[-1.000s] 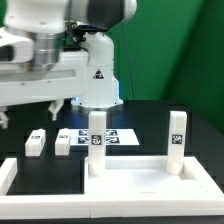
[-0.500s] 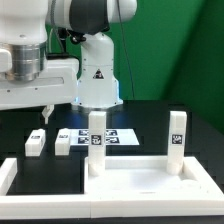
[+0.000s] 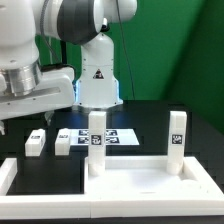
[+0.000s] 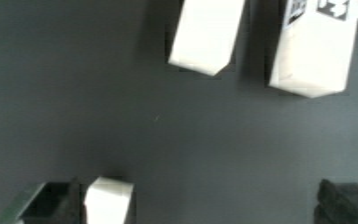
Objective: Assemble desk
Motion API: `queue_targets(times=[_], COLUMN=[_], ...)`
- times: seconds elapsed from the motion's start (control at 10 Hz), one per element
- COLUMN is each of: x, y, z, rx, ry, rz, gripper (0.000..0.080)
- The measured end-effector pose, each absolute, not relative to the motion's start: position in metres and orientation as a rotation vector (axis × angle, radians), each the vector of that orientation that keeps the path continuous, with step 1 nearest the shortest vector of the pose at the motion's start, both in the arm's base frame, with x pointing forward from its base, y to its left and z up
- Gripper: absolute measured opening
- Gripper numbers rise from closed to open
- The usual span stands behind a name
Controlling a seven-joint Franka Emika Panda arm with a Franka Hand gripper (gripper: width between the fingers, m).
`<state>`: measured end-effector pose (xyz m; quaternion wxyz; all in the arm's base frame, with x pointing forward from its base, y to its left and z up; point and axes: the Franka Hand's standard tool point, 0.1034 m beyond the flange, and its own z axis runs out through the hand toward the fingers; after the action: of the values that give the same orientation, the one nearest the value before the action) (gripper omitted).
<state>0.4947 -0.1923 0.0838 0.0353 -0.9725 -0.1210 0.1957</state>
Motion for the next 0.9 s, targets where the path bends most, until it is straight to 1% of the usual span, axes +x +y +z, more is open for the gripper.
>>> queue_targets(times=[0.4, 0.5, 0.6, 0.7, 0.9], x=[0.492, 0.483, 0.479, 0.466, 0.478], y=[-0.194, -0.201, -0.201, -0.193, -0.208], z=[0.082, 0.08, 0.077, 0.077, 0.078], rx=[-2.994, -3.006, -3.007, -2.89, -2.85], ry=[-0.318, -0.194, -0.107, 0.11, 0.198], rz=[0.614, 0.654, 0.687, 0.847, 0.863], gripper=[0.0649, 0.0649, 0.0649, 0.0649, 0.0649])
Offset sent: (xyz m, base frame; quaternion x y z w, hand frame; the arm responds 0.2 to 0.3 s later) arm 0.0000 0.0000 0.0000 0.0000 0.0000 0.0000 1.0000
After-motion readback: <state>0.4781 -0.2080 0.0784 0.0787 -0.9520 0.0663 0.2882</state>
